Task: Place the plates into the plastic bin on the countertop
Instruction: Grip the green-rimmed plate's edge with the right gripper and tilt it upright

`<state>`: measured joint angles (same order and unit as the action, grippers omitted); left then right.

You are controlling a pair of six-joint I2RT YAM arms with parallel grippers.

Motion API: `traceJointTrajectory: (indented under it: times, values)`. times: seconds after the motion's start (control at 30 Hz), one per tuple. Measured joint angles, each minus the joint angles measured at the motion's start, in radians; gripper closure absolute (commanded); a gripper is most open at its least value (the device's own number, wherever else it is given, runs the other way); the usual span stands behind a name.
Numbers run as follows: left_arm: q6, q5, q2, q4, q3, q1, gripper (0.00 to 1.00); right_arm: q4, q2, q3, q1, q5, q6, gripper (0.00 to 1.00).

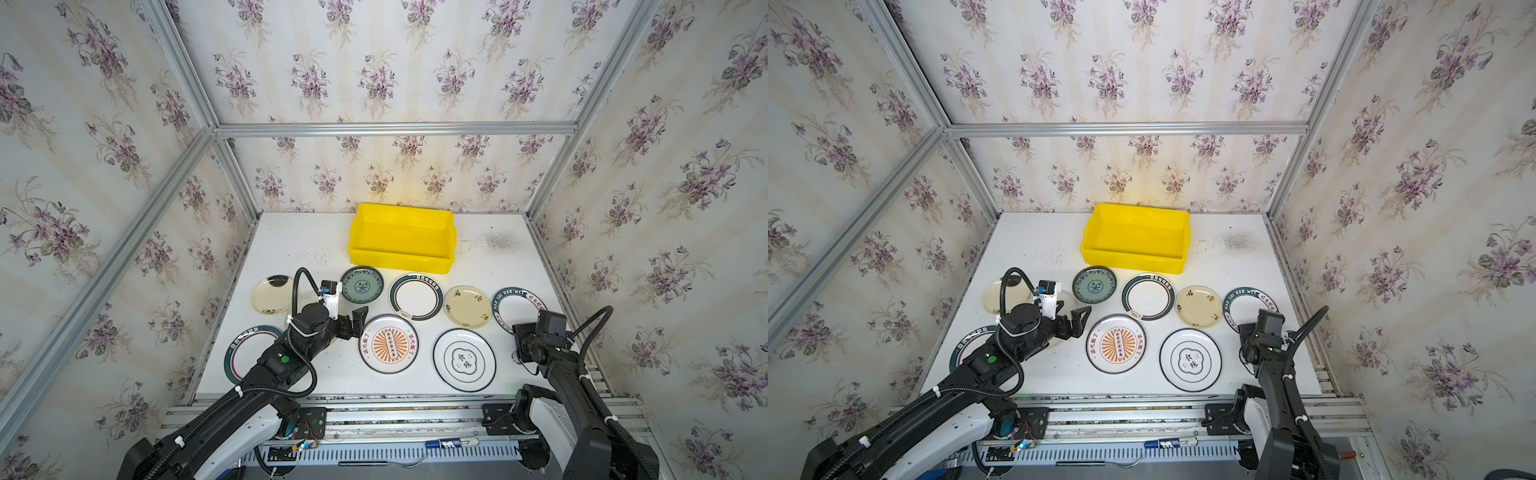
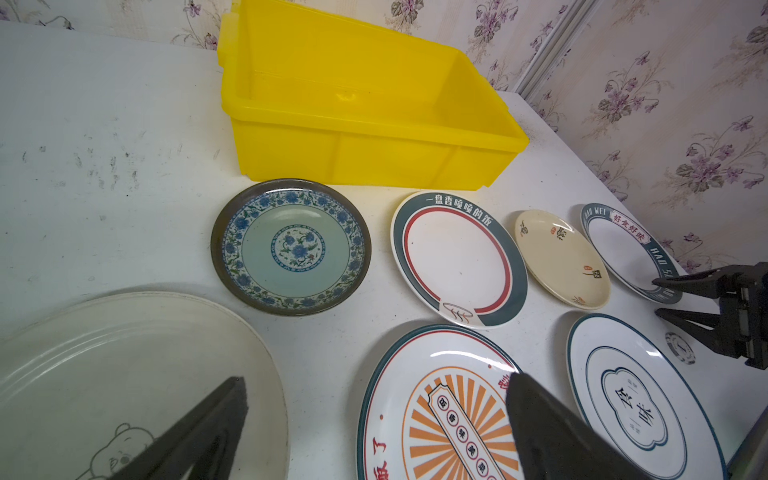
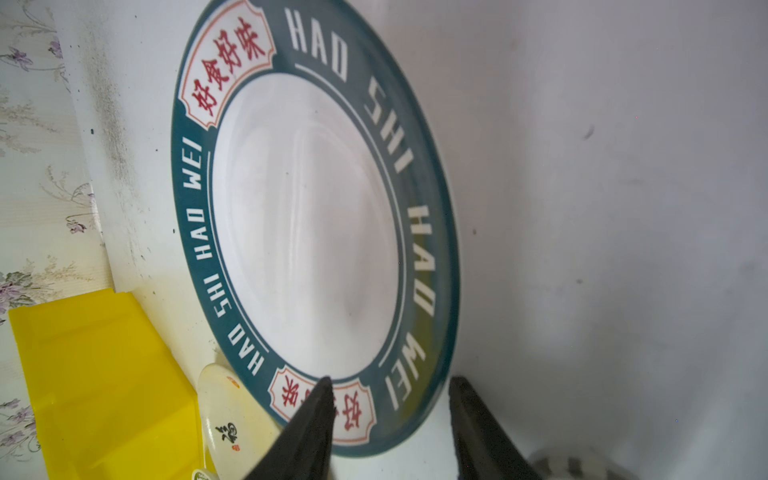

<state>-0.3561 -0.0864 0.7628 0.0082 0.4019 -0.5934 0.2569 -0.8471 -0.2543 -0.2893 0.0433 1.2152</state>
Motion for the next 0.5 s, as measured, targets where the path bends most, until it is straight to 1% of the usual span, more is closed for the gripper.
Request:
traceJointTrajectory:
  times: [0.1, 0.23, 0.4, 0.5]
  values:
    - [0.000, -0.003, 0.003, 0.000, 0.002, 0.000, 0.00, -0.001, -0.001, 0.000, 0.000, -0.023, 0.000, 0.55]
    - [0.000, -0.013, 0.003, 0.000, 0.003, 0.000, 0.01, -0.008, -0.007, 0.002, 0.000, -0.050, 0.000, 0.63]
    - [0.000, -0.019, 0.002, 0.000, 0.003, 0.000, 0.01, -0.037, -0.068, -0.008, 0.000, -0.056, 0.000, 0.65]
    - [0.000, -0.024, 0.002, 0.000, 0.003, 0.000, 0.00, -0.090, -0.108, -0.007, -0.001, -0.056, 0.000, 0.67]
